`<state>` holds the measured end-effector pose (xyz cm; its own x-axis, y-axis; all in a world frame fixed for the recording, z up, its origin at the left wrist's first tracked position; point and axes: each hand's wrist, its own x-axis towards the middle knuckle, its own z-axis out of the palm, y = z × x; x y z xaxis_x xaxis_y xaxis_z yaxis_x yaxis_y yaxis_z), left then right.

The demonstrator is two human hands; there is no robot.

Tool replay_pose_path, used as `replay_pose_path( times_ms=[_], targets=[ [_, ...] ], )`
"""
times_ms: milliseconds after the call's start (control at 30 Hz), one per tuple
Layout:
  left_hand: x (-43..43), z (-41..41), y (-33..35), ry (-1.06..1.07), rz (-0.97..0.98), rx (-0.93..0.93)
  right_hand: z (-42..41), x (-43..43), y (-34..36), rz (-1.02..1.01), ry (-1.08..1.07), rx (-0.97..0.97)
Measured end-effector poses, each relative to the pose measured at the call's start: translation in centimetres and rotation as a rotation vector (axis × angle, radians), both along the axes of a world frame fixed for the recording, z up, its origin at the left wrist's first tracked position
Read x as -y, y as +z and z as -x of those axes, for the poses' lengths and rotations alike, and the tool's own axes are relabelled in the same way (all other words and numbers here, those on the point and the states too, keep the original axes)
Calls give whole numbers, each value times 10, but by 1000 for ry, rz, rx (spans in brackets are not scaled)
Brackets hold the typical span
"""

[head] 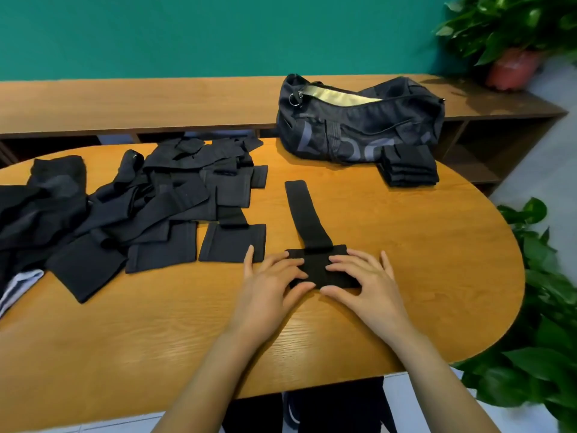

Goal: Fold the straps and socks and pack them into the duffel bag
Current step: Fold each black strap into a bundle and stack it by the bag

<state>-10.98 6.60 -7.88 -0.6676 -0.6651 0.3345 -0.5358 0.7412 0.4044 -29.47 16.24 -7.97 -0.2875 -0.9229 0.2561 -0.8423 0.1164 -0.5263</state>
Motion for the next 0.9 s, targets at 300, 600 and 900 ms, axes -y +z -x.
replay_pose_path(
  times_ms=[300, 600, 900],
  targets=[
    [7, -3, -6, 27, -159, -172, -7, 10, -1, 68, -36, -76],
    [9, 2, -1, 56, -193, -184, -7, 18, -6, 98, -73, 124],
    [9, 2, -2, 48, -155, -198, -8, 15, -2, 75, -27, 122]
  ],
)
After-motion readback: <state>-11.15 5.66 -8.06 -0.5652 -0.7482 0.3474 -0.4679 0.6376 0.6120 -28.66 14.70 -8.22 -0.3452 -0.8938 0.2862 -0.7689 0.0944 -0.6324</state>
